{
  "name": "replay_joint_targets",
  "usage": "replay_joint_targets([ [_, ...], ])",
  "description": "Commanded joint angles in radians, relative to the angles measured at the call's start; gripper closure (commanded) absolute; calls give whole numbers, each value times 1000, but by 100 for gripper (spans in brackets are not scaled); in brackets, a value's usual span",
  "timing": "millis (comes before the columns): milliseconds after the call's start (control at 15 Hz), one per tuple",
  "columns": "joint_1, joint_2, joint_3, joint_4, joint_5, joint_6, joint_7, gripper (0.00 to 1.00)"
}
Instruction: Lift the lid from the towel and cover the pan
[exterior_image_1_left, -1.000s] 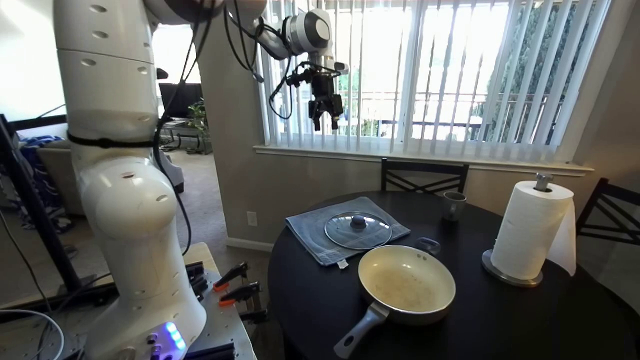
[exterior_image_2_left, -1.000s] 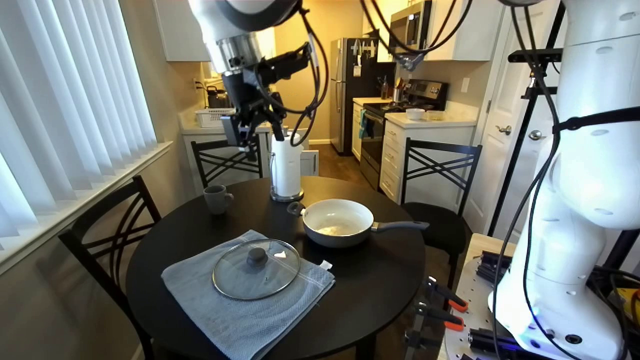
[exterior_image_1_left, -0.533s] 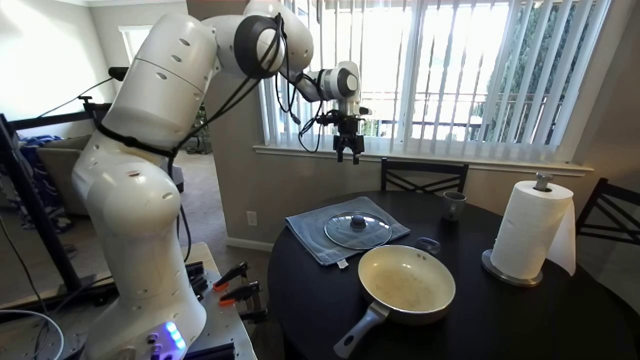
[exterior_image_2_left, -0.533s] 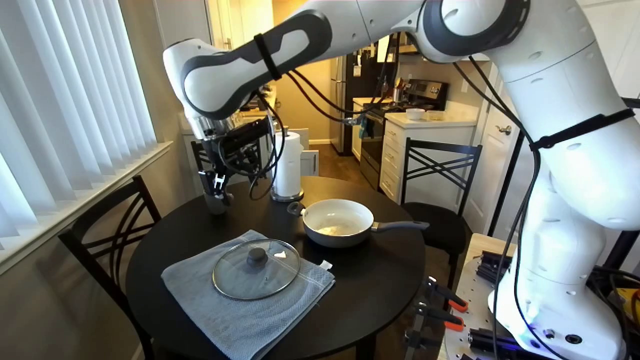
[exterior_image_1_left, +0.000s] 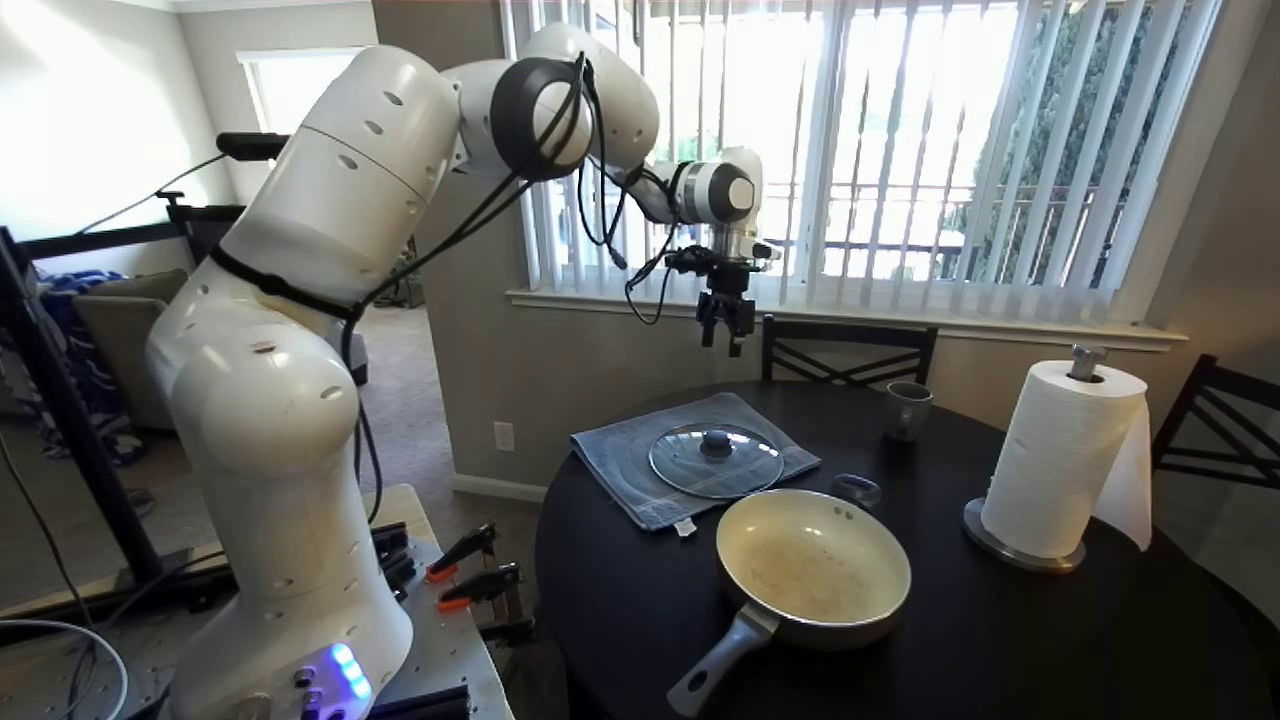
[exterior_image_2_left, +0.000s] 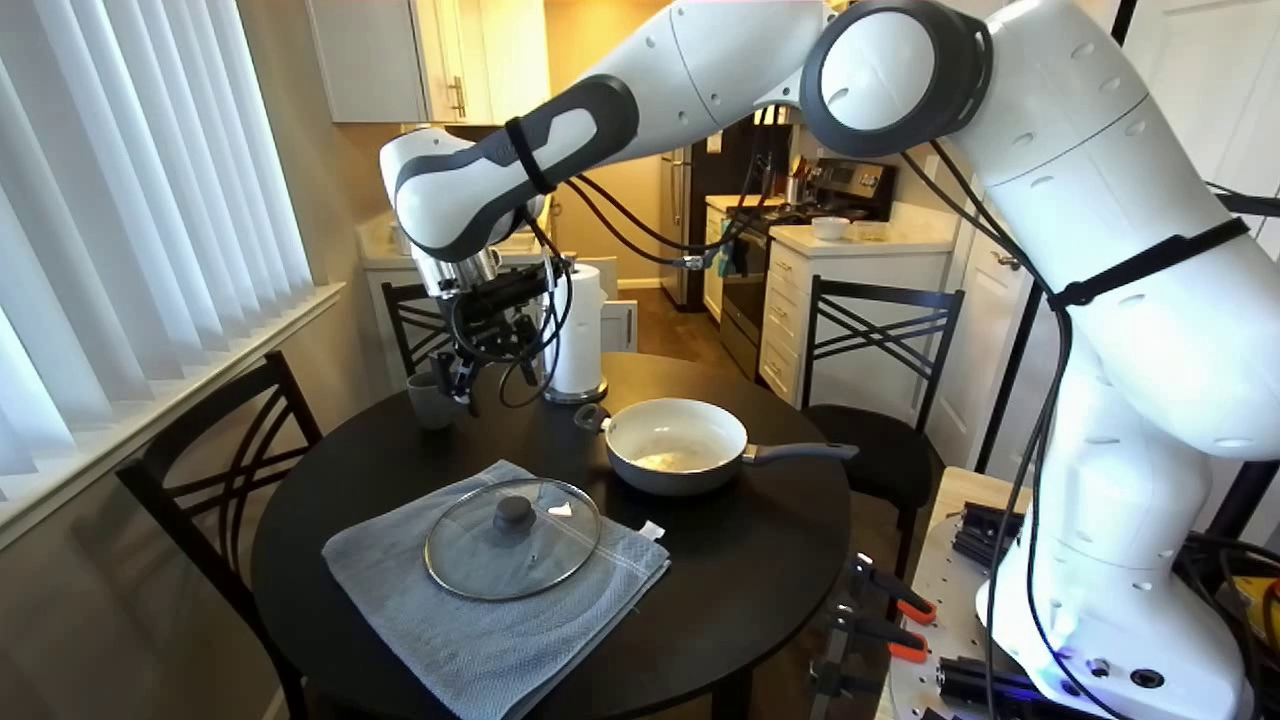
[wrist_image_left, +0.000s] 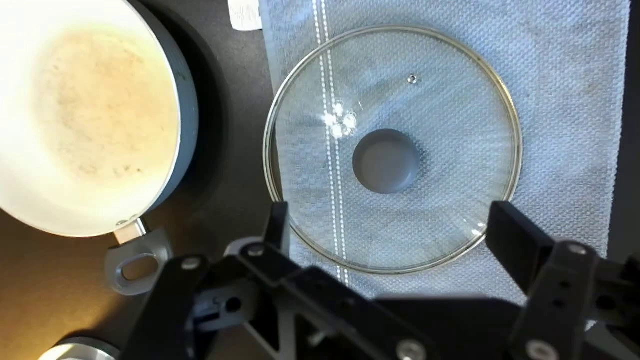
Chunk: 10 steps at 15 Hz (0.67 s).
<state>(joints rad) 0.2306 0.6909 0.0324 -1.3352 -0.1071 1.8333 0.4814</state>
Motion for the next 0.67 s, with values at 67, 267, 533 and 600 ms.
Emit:
replay_joint_targets([
  [67,12,1,-13,4,10,-3,-2,0],
  [267,8,12,-7,-6,21,24,-7,0],
  [533,-21,58,19,-80,94,217,-43,0],
  [600,-21,70,20,-101,106,278,-52,0],
])
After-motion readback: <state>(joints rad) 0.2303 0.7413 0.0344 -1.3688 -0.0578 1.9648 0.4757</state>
